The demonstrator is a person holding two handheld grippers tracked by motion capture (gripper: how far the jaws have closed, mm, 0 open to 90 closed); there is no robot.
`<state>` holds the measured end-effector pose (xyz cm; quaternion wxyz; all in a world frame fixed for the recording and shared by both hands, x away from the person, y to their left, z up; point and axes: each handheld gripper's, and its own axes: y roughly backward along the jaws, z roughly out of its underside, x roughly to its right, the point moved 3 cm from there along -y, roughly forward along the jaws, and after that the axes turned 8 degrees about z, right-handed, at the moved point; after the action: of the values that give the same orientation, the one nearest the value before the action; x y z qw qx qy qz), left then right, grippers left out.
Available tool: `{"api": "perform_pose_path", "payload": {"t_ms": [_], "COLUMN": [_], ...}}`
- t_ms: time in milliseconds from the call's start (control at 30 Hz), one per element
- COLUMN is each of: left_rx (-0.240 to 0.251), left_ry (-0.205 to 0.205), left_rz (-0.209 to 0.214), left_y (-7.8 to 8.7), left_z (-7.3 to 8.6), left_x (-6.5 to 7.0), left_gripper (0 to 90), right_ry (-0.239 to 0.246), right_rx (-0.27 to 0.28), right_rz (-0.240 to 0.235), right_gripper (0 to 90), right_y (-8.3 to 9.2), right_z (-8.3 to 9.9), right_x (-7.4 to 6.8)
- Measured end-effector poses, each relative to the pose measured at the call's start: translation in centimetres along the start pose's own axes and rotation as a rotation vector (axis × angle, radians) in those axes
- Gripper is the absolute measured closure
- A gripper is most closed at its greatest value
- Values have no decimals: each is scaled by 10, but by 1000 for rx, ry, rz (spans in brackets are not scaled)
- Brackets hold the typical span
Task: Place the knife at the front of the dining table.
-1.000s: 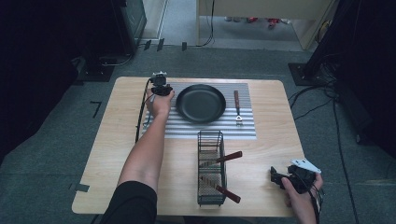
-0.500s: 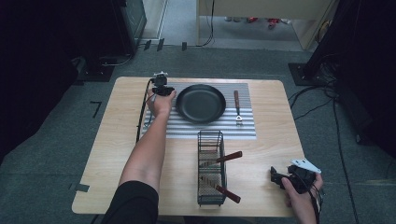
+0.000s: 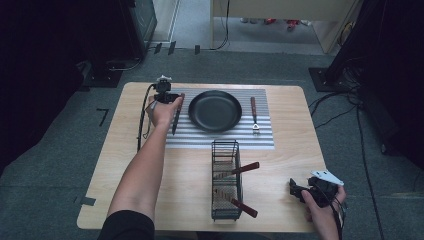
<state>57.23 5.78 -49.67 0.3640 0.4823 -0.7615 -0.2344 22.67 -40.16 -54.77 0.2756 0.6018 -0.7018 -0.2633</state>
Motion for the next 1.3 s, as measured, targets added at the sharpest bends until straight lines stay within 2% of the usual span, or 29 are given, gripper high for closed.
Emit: {"api": "perform_pose_path", "payload": {"t_ms": [200,300,367,433,567,733,867,1000,1133,1300], "left_rx": [-45,-63,-67,-65,-70,-71,-64,-62,-61,-63], "left_ry": [-20,-33,-38,-46,-26,73,112,113,122,106], "left_rz": [5,-22,-34,-63,-84,-88,-97,-111,-108,-114], "left_y": [-11,-16,-17,-18,-16,-11,-9,-8,-9,-11], "left_z": [9,12,13,13,12,10,11,11,10,7], "left_x": [3,3,2,1,-2,-9,-14,-15,-16,-15], "left_gripper": [730,774,774,774,776,777,777,777,777,777], "right_ry": [0,0,-1,-1,-1,-1,-1,-1,-1,-1], "right_rx": [0,0,0,0,0,0,0,0,0,0], "right_rz": [0,0,0,-1,-1,-1,-1,-1,-1,-1], "right_gripper": [0,0,0,0,0,0,0,0,0,0], "right_y": [0,0,0,0,0,0,0,0,0,0], "right_z": [0,0,0,0,0,0,0,0,0,0], "right_x": [0,0,0,0,0,0,0,0,0,0]}}
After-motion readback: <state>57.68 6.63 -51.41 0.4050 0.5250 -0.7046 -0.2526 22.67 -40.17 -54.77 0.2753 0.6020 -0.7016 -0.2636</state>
